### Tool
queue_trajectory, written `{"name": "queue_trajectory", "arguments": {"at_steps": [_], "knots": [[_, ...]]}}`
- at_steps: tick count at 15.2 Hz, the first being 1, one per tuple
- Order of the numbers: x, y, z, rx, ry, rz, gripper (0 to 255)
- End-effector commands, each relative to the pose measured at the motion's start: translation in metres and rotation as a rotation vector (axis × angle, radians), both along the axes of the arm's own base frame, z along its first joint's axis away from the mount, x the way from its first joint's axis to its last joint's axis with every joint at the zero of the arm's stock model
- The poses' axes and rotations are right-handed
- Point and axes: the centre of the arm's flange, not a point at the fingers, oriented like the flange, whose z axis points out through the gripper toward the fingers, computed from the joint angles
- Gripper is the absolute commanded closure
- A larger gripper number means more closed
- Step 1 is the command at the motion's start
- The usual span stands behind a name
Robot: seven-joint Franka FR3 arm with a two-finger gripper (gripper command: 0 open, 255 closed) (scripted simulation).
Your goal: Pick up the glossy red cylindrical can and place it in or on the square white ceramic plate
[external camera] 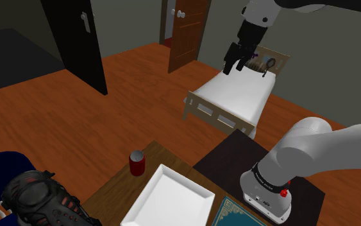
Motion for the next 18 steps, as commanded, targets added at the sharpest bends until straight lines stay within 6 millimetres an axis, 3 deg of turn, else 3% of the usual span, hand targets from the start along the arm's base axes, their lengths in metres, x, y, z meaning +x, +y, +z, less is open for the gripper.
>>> {"name": "queue_trajectory", "arguments": {"at_steps": [1,18], "knots": [[0.000,0.000,0.000,0.000,0.000,0.000,0],[0.039,0.188,-0.128,-0.049,0.012,-0.021,0]]}}
